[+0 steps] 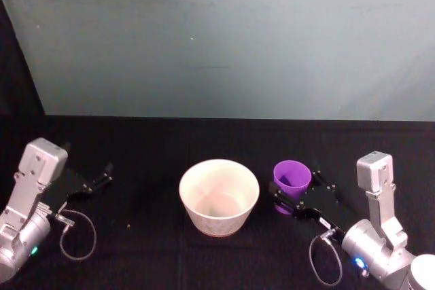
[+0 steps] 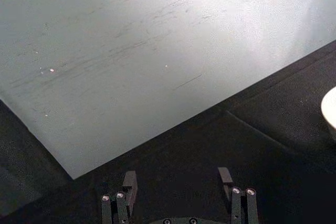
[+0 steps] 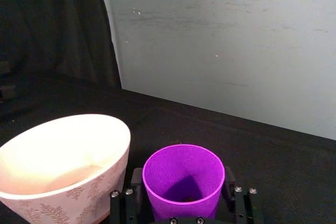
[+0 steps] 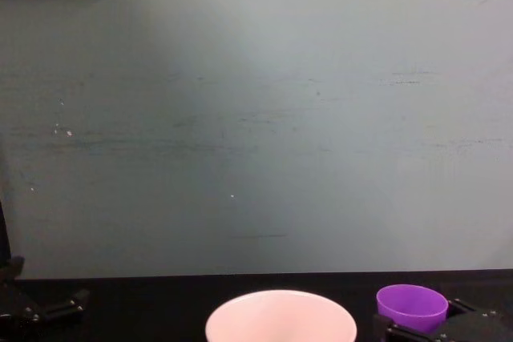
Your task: Pick up the cup and pour the mung beans from the cup into the bowl.
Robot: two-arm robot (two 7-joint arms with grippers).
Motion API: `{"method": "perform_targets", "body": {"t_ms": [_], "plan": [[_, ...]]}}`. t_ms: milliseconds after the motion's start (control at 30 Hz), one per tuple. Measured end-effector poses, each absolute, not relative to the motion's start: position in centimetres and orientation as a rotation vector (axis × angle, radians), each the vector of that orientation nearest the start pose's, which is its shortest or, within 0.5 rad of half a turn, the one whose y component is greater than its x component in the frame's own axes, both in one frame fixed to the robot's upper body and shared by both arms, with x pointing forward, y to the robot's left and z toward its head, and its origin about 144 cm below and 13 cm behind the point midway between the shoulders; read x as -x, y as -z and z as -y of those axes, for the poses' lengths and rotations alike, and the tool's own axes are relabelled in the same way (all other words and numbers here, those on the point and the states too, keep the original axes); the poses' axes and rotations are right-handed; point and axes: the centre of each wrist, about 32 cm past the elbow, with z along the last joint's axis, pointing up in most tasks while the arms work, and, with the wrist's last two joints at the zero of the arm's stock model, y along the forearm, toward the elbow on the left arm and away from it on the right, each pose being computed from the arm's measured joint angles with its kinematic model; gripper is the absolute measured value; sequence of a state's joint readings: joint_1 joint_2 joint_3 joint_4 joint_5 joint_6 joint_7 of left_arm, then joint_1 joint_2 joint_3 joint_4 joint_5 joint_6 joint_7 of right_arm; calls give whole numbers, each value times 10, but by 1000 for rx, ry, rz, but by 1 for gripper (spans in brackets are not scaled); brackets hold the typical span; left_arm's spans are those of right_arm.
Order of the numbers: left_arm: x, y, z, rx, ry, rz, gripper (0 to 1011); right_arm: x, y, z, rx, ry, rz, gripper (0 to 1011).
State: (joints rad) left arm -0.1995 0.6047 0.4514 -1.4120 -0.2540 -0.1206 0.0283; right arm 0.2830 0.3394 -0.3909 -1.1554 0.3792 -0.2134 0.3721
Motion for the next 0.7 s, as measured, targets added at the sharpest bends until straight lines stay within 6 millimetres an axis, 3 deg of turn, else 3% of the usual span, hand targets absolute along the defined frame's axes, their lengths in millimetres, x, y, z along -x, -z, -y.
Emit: {"method": "perform_targets", "body": {"t_ms": [267, 700], "plan": [[-489, -1140, -310, -304, -1248, 285, 1000, -518, -1097, 262, 57, 986, 7, 761], [-489, -1140, -310, -304, -1248, 285, 1000, -518, -1097, 263, 57, 987, 7, 722]]}}
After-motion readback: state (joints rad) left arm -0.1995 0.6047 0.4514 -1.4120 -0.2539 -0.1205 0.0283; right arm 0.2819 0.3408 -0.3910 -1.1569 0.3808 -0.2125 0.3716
